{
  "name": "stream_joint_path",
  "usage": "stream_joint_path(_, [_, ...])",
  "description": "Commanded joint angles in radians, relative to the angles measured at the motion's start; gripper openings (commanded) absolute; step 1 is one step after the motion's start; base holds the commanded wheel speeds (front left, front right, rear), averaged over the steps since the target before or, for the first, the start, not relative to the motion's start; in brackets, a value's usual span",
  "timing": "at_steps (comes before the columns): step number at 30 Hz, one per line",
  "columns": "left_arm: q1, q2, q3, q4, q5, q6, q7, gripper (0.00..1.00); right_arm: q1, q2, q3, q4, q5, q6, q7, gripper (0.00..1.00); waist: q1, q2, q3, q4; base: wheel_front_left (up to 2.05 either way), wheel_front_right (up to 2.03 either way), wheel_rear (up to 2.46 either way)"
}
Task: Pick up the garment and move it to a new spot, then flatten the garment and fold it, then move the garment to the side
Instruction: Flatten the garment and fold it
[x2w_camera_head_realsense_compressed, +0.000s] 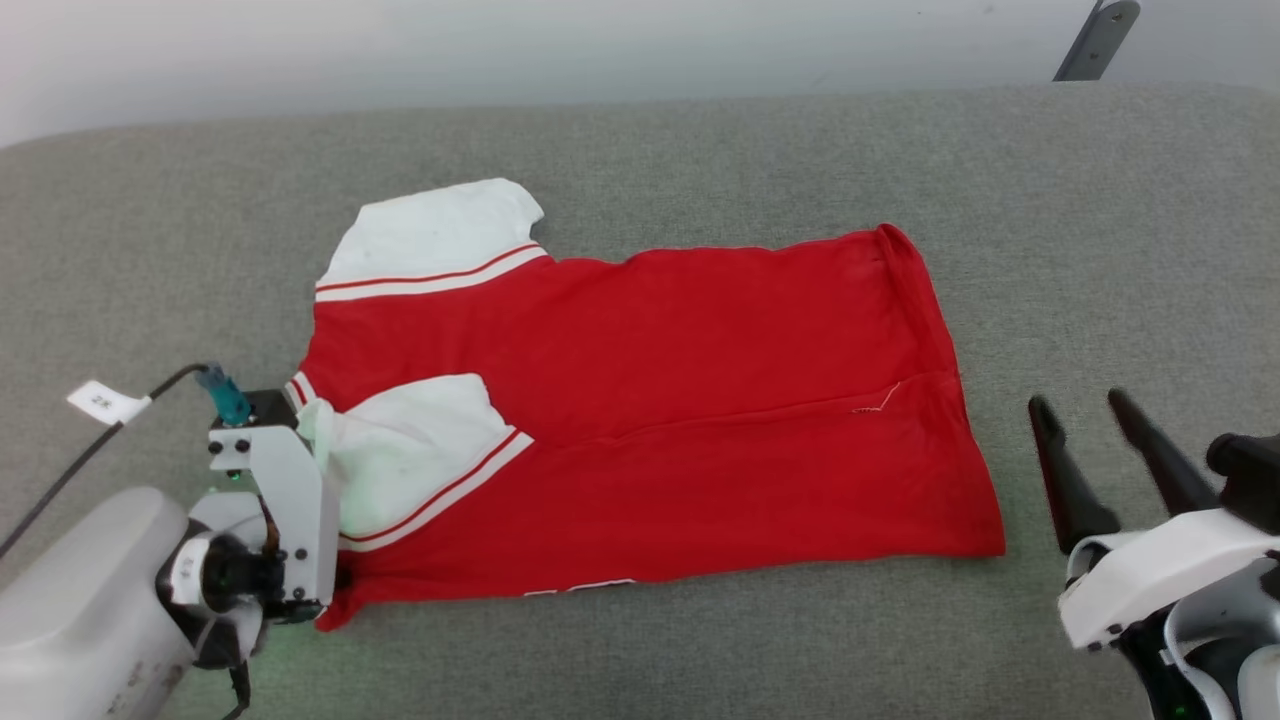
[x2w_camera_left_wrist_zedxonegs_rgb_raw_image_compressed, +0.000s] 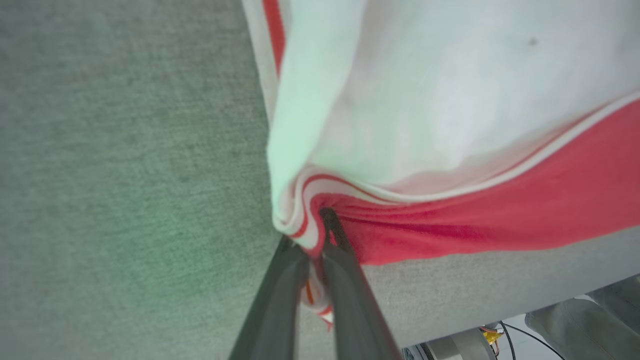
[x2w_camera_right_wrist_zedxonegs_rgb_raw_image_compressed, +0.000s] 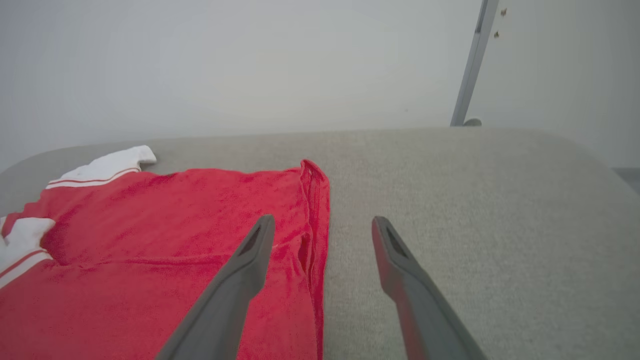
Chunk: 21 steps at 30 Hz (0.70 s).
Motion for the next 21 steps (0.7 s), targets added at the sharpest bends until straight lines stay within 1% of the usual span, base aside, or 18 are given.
stream_joint_path(1, [0.035,-0.039,-0.026,0.028,-0.004,-0.009,-0.007,0.0,0.017,0.004,0.007,0.005,0.018,-0.002,0.048,1.0,0.0,-0.0001,0.0,0.004,0.0,0.0,0.0])
stream_joint_path(8, [0.008,-0.074,-0.033,0.058,0.011,-0.04,-0.025,0.0,0.016,-0.003,0.002,0.047,0.056,-0.002,0.29,1.0,0.0,-0.0001,0.004,0.026,0.0,0.0,0.0])
stream_joint_path(9, [0.008,-0.074,-0.033,0.058,0.011,-0.04,-0.025,0.0,0.016,-0.003,0.002,0.047,0.056,-0.002,0.29,1.0,0.0,-0.0001,0.004,0.026,0.0,0.0,0.0])
stream_joint_path(14, [-0.008,-0.096,-0.035,0.078,0.013,-0.06,-0.034,0.0,-0.019,-0.019,-0.002,0.104,0.077,-0.002,0.437,1.0,0.0,-0.0001,0.007,0.045,0.0,0.0,0.0])
stream_joint_path(18, [-0.015,-0.109,-0.038,0.096,0.014,-0.074,-0.038,0.0,-0.053,-0.041,0.014,0.155,0.084,-0.002,0.514,1.0,0.0,-0.0001,0.009,0.061,0.0,0.0,0.0])
stream_joint_path(21, [-0.02,-0.118,-0.039,0.11,0.016,-0.082,-0.043,0.0,-0.083,-0.04,0.019,0.205,0.088,-0.002,0.563,1.0,0.0,-0.0001,0.011,0.071,0.0,0.0,0.0])
